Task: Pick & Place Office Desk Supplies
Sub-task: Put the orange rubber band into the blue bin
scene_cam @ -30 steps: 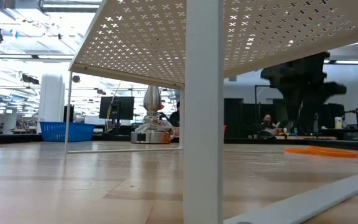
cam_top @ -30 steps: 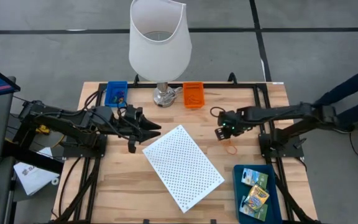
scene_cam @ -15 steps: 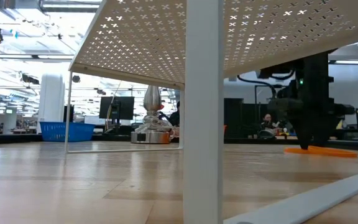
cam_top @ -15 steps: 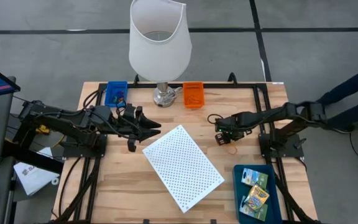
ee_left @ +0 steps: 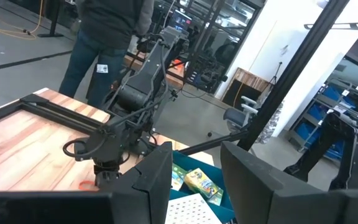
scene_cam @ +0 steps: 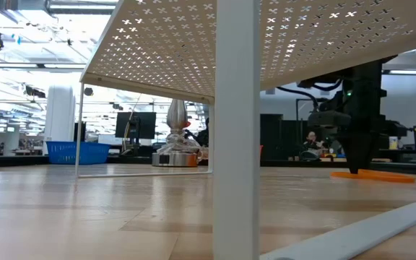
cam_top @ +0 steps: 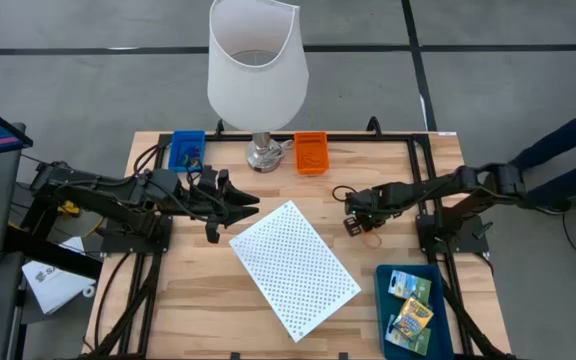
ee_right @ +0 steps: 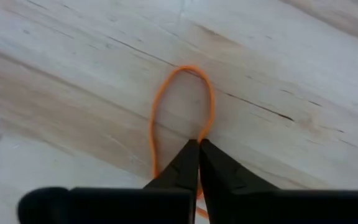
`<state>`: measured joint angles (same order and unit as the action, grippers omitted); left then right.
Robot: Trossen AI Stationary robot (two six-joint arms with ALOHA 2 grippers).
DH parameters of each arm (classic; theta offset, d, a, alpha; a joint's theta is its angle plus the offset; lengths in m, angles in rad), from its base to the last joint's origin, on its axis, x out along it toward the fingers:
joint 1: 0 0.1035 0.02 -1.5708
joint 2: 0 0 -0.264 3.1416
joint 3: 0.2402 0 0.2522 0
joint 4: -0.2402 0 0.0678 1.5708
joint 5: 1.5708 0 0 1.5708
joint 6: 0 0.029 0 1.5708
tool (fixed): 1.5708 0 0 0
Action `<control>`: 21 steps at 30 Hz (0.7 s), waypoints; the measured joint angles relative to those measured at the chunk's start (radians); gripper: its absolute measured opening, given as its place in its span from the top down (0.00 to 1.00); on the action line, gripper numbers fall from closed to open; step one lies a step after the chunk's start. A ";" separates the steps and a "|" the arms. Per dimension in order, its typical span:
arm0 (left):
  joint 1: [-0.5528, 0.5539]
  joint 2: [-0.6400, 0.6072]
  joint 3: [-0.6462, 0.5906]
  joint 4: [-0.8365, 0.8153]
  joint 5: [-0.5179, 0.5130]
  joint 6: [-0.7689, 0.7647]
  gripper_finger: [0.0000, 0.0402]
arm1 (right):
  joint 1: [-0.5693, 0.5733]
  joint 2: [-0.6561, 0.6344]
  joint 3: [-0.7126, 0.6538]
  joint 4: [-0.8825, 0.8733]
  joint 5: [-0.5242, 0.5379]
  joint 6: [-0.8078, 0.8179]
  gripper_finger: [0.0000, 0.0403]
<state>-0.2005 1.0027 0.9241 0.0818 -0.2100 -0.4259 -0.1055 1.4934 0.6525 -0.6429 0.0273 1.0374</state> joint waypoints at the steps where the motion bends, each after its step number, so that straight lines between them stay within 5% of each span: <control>1: 0.000 0.000 0.000 0.000 0.000 0.000 0.67 | -0.001 -0.014 0.001 0.003 0.000 -0.001 0.99; 8: 0.000 0.000 0.000 -0.002 0.000 0.002 0.67 | -0.008 -0.225 0.012 0.029 0.084 0.051 1.00; 13: 0.000 0.000 0.000 -0.003 -0.004 0.002 0.67 | -0.058 -0.398 0.014 0.261 0.130 0.062 1.00; 21: 0.000 0.000 0.000 0.015 -0.027 -0.002 0.67 | -0.274 -0.387 0.027 0.465 0.024 -0.028 1.00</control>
<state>-0.2008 1.0027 0.9241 0.0964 -0.2368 -0.4283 -0.3794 1.1065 0.6792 -0.1779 0.0513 1.0098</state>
